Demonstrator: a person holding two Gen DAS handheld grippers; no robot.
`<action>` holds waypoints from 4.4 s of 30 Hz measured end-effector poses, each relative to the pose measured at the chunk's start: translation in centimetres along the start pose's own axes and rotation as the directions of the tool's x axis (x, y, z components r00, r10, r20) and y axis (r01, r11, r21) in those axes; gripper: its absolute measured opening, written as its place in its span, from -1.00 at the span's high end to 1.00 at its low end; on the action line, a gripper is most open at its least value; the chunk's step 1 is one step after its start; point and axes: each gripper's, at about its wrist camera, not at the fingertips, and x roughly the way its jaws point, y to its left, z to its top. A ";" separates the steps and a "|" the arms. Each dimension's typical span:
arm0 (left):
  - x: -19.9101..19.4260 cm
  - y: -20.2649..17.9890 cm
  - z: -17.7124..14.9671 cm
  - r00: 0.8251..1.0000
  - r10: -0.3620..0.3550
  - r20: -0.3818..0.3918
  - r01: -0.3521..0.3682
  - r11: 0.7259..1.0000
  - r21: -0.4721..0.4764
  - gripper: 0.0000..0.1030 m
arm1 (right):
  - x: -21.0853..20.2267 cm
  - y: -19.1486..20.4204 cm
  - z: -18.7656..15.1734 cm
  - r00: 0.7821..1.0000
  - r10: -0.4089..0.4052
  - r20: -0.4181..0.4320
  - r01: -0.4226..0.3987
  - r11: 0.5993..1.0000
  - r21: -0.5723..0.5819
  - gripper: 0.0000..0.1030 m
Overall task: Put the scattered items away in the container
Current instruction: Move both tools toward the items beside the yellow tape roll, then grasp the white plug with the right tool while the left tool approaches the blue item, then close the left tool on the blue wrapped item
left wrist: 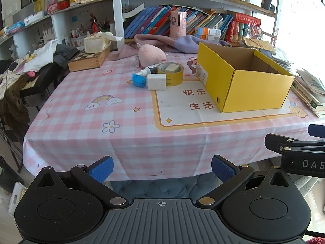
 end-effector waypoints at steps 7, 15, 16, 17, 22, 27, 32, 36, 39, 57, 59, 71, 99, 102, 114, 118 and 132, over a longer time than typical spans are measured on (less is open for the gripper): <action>-0.1 0.5 0.2 1.000 -0.009 0.021 0.009 1.000 0.003 -1.00 | -0.2 0.6 0.3 1.000 -0.007 0.014 0.008 1.000 -0.010 -1.00; -0.1 1.5 0.5 1.000 -0.002 0.031 0.002 1.000 -0.003 -1.00 | -0.2 1.3 0.7 1.000 -0.003 0.028 0.004 1.000 -0.019 -1.00; 0.0 1.6 0.5 1.000 -0.001 0.028 0.001 1.000 -0.006 -1.00 | -0.2 1.4 0.8 1.000 0.002 0.029 -0.002 1.000 -0.018 -1.00; 0.0 1.7 0.5 1.000 0.000 0.025 0.001 1.000 -0.009 -1.00 | -0.3 1.4 0.9 0.999 0.012 0.031 -0.011 1.000 -0.016 -1.00; 0.2 2.4 0.5 1.000 -0.009 0.016 0.009 1.000 -0.024 -1.00 | -0.6 2.0 1.4 0.996 0.066 0.060 -0.065 0.998 -0.023 -0.97; 0.1 3.0 0.5 1.000 -0.004 0.017 0.005 1.000 -0.029 -1.00 | -0.5 3.1 1.8 0.990 0.124 0.061 -0.121 0.991 -0.056 -0.60; -0.1 4.1 0.6 0.999 0.003 0.040 0.000 0.998 -0.062 -1.00 | -0.1 3.9 2.6 0.987 0.142 0.076 -0.137 0.989 -0.064 -0.31; 0.1 5.0 0.9 0.999 0.013 0.053 -0.009 0.996 -0.084 -1.00 | 0.3 4.6 3.1 0.983 0.161 0.090 -0.154 0.985 -0.079 -0.30; 0.5 5.3 1.1 0.998 0.021 0.051 -0.017 0.996 -0.084 -1.00 | 1.1 5.1 3.7 0.982 0.168 0.092 -0.160 0.983 -0.085 -0.30; 6.0 7.3 5.3 0.997 0.069 0.042 -0.067 0.997 -0.048 -1.00 | 9.1 7.3 8.7 0.973 0.227 0.046 -0.223 0.972 -0.076 -0.30; 6.8 7.7 6.0 0.995 0.087 0.038 -0.084 0.995 -0.060 -1.00 | 10.1 7.3 9.4 0.973 0.226 0.037 -0.224 0.972 -0.067 -0.30; 11.2 10.7 10.4 0.983 0.182 0.008 -0.179 0.974 -0.139 -1.00 | 18.4 9.1 13.1 0.968 0.243 -0.064 -0.248 0.967 -0.067 -0.30; 19.8 10.7 16.6 0.997 0.067 -0.043 -0.071 0.992 -0.104 -0.97 | 26.0 9.2 14.9 0.956 0.241 -0.170 -0.258 0.963 -0.085 0.05; 21.4 9.9 17.1 0.999 0.021 -0.046 -0.026 0.994 -0.103 -0.97 | 25.5 8.8 14.7 0.962 0.220 -0.162 -0.242 0.962 -0.128 0.05; 25.9 6.9 17.8 0.992 0.005 -0.129 -0.005 1.000 0.001 -0.52 | 25.7 8.5 13.9 0.959 0.212 -0.186 -0.248 0.949 -0.196 -0.21; 26.6 6.6 17.8 0.991 0.018 -0.134 -0.016 1.000 0.017 -0.28 | 26.3 8.5 13.9 0.956 0.215 -0.200 -0.252 0.949 -0.187 -0.46; 23.8 8.1 18.1 0.995 -0.043 -0.089 0.038 0.998 -0.058 0.25 | 26.4 8.3 14.1 0.955 0.229 -0.191 -0.262 0.950 -0.171 -0.24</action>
